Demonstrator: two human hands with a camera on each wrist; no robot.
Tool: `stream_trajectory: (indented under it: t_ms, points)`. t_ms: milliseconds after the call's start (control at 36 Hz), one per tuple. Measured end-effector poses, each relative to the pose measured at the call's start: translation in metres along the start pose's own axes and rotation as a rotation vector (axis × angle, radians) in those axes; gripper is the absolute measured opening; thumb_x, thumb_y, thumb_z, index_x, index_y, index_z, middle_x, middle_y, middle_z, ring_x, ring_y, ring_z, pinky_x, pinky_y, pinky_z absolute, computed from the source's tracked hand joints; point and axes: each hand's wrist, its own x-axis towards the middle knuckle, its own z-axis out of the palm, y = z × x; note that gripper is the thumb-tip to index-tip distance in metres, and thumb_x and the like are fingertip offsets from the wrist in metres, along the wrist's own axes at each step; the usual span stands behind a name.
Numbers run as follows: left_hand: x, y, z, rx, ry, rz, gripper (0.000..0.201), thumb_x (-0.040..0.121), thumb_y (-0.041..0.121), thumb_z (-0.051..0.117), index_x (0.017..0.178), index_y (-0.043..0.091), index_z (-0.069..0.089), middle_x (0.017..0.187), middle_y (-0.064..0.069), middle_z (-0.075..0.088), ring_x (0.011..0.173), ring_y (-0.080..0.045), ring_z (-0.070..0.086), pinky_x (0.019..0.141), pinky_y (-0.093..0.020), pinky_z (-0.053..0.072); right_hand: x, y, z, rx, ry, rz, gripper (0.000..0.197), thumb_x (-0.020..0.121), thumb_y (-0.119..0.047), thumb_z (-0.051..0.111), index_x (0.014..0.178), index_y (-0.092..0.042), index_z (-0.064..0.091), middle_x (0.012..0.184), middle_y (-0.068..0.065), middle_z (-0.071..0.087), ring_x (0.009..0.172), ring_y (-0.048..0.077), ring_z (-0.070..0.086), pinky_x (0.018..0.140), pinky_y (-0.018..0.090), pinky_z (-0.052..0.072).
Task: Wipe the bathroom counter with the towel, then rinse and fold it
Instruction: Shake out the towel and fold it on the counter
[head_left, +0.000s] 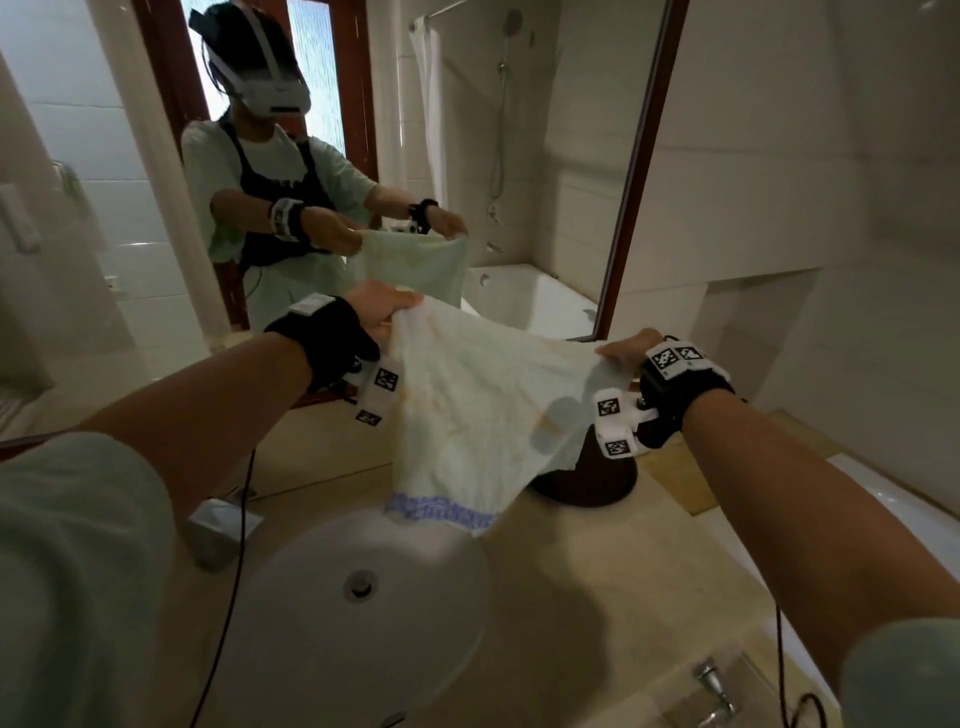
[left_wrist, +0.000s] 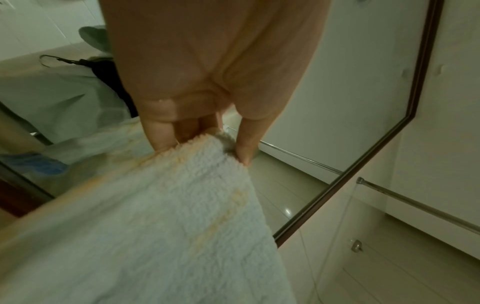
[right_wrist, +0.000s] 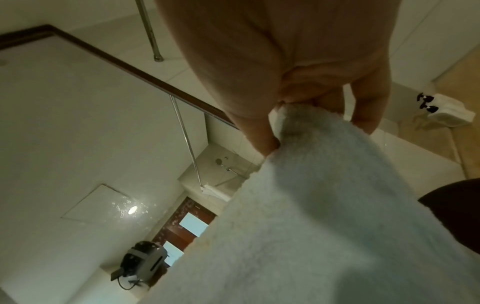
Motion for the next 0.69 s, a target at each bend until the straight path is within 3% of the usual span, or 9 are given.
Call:
stream_trajectory:
  t_ms: [56,111,194,250,333,417,472,583,694]
  points:
    - [0.002,-0.002,0.002,-0.039,0.043,0.023,0.009,0.089,0.009,0.063,0.081,0.006,0.060,0.078,-0.007,0.069,0.069,-0.019,0.066,0.073,-0.035,0.056,-0.011,-0.006,0.000,-0.036,-0.021,-0.017,0.049,0.082,-0.035,0.071,0.116,-0.001,0.060,0.111,0.018,0.062,0.101,0.036,0.062,0.080,0.038,0.054]
    - [0.004,-0.004,0.001,-0.073,0.076,0.017,0.015,0.087,0.006,0.065,0.100,0.002,0.062,0.102,-0.012,0.067,0.090,-0.028,0.065,0.086,-0.045,0.054,-0.016,-0.010,-0.003,-0.042,-0.054,-0.024,0.047,0.083,-0.034,0.070,0.118,-0.004,0.060,0.116,0.017,0.062,0.105,0.033,0.062,0.072,0.032,0.052]
    - [0.026,-0.017,-0.015,-0.023,0.075,-0.071,0.041,0.087,0.013,0.066,0.124,0.001,0.055,0.130,-0.012,0.056,0.116,-0.031,0.055,0.102,-0.052,0.043,-0.013,-0.019,-0.009,-0.064,-0.047,-0.014,0.056,0.073,-0.045,0.076,0.107,-0.003,0.062,0.105,0.015,0.066,0.087,0.033,0.065,0.078,0.043,0.056]
    - [0.035,-0.023,-0.022,0.049,0.063,-0.157,0.045,0.085,0.024,0.068,0.123,0.003,0.055,0.131,-0.013,0.056,0.118,-0.034,0.055,0.102,-0.054,0.043,-0.008,-0.023,-0.011,-0.024,-0.115,-0.042,0.076,0.061,-0.049,0.085,0.116,-0.003,0.059,0.099,0.011,0.065,0.074,0.025,0.062,0.066,0.039,0.056]
    - [0.043,-0.026,-0.030,0.118,0.012,-0.162,0.040,0.086,0.028,0.066,0.118,0.005,0.058,0.130,-0.015,0.056,0.120,-0.034,0.054,0.105,-0.052,0.041,-0.012,-0.024,-0.015,-0.031,-0.177,-0.041,0.112,0.041,-0.052,0.092,0.134,-0.020,0.040,0.111,0.006,0.055,0.100,0.024,0.060,0.088,0.044,0.053]
    - [0.042,-0.023,-0.036,0.257,-0.091,-0.202,0.062,0.067,0.038,0.080,0.117,0.006,0.062,0.126,-0.012,0.061,0.119,-0.032,0.056,0.108,-0.048,0.040,-0.018,-0.019,-0.023,-0.161,-0.253,-0.093,0.096,0.062,-0.036,0.087,0.138,-0.025,0.030,0.124,0.011,0.048,0.093,0.022,0.054,0.067,0.035,0.048]
    - [0.035,-0.017,-0.036,0.331,-0.177,-0.211,0.049,0.074,0.030,0.076,0.115,0.006,0.064,0.127,-0.014,0.060,0.121,-0.034,0.053,0.111,-0.047,0.036,-0.018,-0.016,-0.026,-0.232,-0.279,-0.115,0.085,0.069,-0.032,0.084,0.137,-0.025,0.033,0.119,0.010,0.051,0.076,0.015,0.049,0.057,0.028,0.039]
    - [0.039,-0.020,-0.035,0.396,-0.216,-0.174,0.056,0.078,0.019,0.074,0.128,0.004,0.056,0.129,-0.016,0.059,0.121,-0.034,0.054,0.110,-0.047,0.037,-0.024,-0.014,-0.025,-0.395,-0.296,-0.193,0.051,0.082,-0.036,0.072,0.126,-0.016,0.055,0.118,0.008,0.060,0.095,0.022,0.056,0.078,0.032,0.048]
    - [0.004,-0.004,-0.017,0.580,-0.146,-0.104,0.049,0.079,0.031,0.074,0.118,0.005,0.061,0.105,-0.016,0.066,0.083,-0.026,0.063,0.076,-0.031,0.052,-0.019,-0.006,-0.019,-0.303,-0.351,-0.226,0.022,0.090,-0.037,0.061,0.100,-0.018,0.061,0.103,0.011,0.061,0.086,0.025,0.055,0.071,0.033,0.047]
